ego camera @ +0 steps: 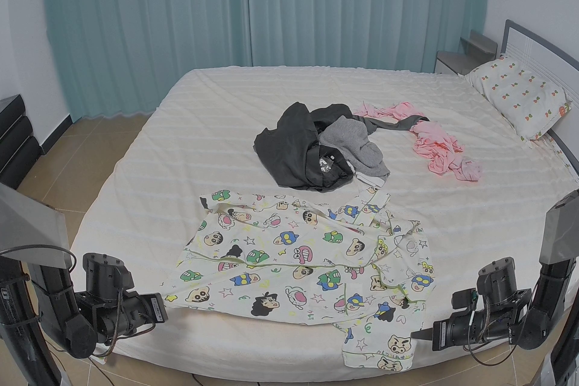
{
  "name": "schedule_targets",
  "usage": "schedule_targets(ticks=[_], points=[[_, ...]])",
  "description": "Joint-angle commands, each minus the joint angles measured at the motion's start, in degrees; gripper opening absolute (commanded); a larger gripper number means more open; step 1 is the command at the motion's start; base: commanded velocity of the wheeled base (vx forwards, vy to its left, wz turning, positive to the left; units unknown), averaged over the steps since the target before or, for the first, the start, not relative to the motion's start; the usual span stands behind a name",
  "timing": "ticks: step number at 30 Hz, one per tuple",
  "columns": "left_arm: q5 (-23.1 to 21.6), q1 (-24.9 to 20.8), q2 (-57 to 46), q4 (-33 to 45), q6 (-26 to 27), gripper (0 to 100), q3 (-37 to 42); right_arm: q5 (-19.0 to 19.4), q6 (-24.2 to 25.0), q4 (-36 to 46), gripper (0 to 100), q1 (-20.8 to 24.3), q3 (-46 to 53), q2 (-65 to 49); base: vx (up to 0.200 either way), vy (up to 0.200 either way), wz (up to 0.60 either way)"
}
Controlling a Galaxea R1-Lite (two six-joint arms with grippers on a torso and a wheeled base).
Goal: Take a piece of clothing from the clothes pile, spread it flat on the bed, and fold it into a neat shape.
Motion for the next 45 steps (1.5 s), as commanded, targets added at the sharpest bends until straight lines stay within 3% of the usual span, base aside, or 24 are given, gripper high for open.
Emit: schedule_targets(ticks=[1, 6, 7, 8, 15, 19, 20, 22, 30, 45], points=[[-0.10, 1.35, 4.72, 0.98, 1.75, 0, -0.17, -0.02, -1.16, 0.97, 0, -0.56, 0.90, 1.21, 0.000, 0.000, 0.00], [-0.27, 1.35, 10.69, -0.43, 1.75, 0, -1.22, -0.10, -2.13, 1.06, 0, -1.26, 0.99, 3.76, 0.000, 0.000, 0.00], [-0.27, 1.35, 11.83, -0.43, 1.75, 0, -1.31, -0.19, -2.74, 1.14, 100, -1.53, 0.99, 4.38, 0.000, 0.000, 0.00], [-0.27, 1.35, 11.83, -0.43, 1.75, 100, -1.31, -0.19, -2.74, 1.14, 100, -1.53, 0.99, 4.38, 0.000, 0.000, 0.00], [-1.33, 4.60, 12.80, -3.94, 1.22, 100, -0.34, -0.28, -3.36, 0.26, 100, -5.04, 0.99, 4.47, 0.000, 0.000, 0.00], [-5.72, 7.24, 8.23, -7.55, 0.78, 100, 1.33, 0.07, -2.57, -1.49, 100, -6.62, 0.90, 1.30, 0.000, 0.000, 0.00], [-8.97, 7.59, 4.54, -8.43, -0.89, 100, 1.33, 0.25, -2.04, -3.25, 100, -7.06, 0.37, -0.63, 0.000, 0.000, 0.00], [-10.03, 7.24, 1.02, -8.34, -4.23, 100, 0.80, 0.16, -1.16, -4.75, 100, -7.06, -0.24, -2.30, 0.000, 0.000, 0.00], [-9.85, 4.69, -2.32, -8.25, -15.30, 100, -2.45, -0.37, 6.05, -4.92, 100, -6.98, -7.80, -5.55, 0.000, 0.000, 0.00], [-9.77, 4.16, -2.58, -8.43, -18.38, 100, -3.24, -0.28, 6.75, -5.10, 100, -6.80, -6.92, -4.85, 0.027, 0.000, 0.00]])
